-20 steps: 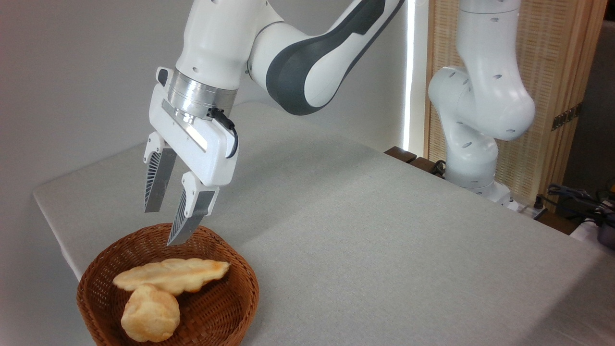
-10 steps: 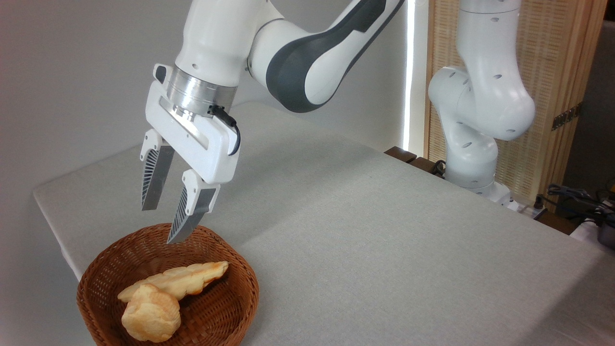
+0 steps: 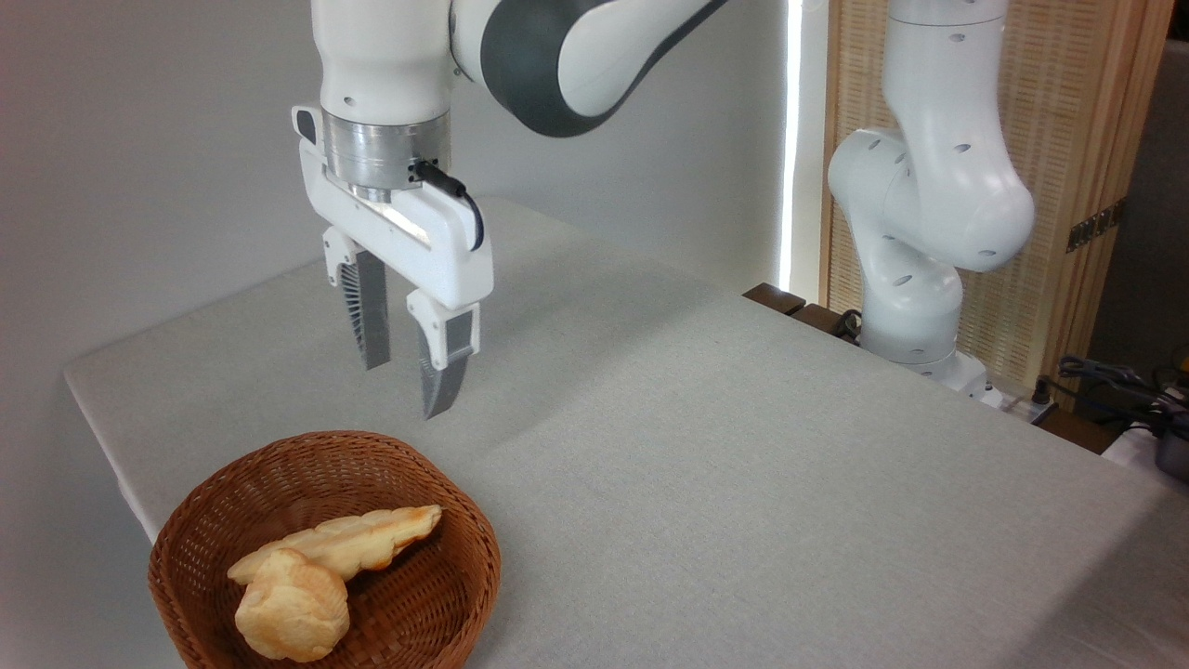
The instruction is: Put bread into the basket
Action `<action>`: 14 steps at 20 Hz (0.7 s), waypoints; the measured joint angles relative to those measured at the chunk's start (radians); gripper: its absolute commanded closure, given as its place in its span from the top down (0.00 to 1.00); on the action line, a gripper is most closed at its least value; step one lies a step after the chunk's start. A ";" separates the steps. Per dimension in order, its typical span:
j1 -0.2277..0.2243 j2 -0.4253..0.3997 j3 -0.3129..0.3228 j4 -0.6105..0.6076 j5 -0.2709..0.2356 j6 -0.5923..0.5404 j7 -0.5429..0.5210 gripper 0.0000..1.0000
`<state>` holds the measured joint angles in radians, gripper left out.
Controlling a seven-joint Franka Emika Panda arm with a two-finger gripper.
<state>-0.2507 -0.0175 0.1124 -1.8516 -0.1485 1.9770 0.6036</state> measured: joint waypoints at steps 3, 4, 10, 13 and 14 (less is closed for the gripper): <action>0.000 0.000 0.000 0.026 0.036 -0.051 -0.022 1.00; 0.000 0.000 0.000 0.029 0.038 -0.054 -0.023 1.00; 0.000 0.006 0.000 0.029 0.038 -0.055 -0.026 1.00; 0.000 0.006 0.000 0.030 0.038 -0.055 -0.026 1.00; 0.000 0.006 0.000 0.030 0.039 -0.055 -0.026 1.00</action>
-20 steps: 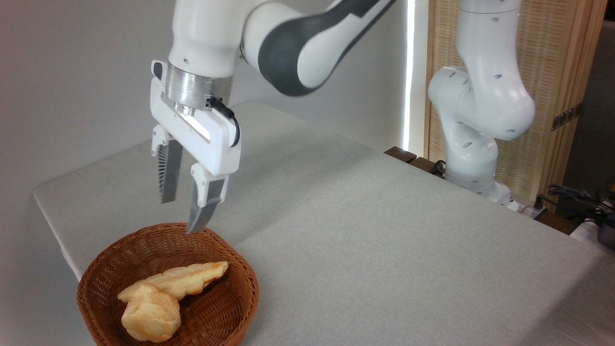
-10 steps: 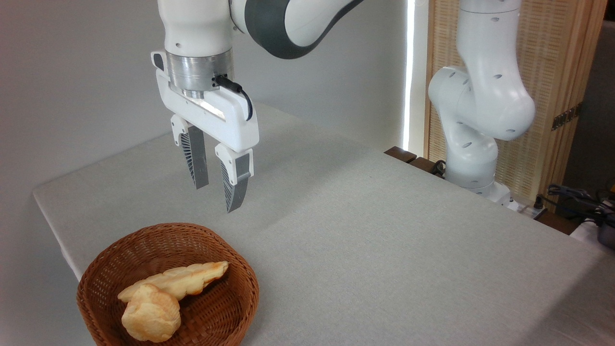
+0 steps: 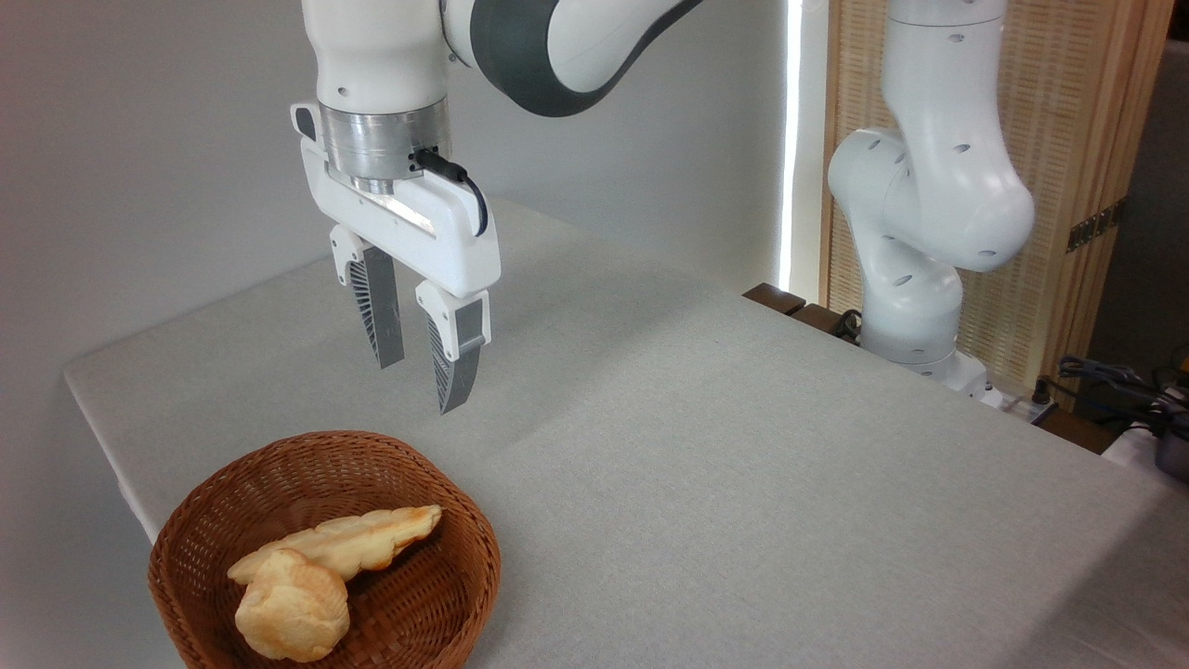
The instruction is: Put bread into the basket
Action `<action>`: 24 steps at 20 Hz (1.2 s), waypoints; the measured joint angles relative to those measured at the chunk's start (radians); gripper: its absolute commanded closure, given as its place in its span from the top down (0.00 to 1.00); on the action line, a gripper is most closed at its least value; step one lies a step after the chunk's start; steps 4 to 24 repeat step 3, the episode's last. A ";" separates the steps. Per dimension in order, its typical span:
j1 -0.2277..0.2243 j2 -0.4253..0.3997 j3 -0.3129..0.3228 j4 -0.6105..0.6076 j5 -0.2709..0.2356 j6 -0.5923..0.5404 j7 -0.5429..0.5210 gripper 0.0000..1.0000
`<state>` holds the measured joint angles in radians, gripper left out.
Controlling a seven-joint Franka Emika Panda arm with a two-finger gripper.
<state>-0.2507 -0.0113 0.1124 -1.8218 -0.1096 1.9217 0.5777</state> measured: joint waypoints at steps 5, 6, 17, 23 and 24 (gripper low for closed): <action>0.000 0.000 0.001 0.000 0.011 0.000 0.000 1.00; 0.000 0.000 0.001 0.000 0.011 0.000 0.000 1.00; 0.000 0.000 0.001 0.000 0.011 0.000 0.000 1.00; 0.000 0.000 0.001 0.000 0.011 0.000 0.000 1.00; 0.000 0.000 0.001 0.000 0.011 0.000 0.000 1.00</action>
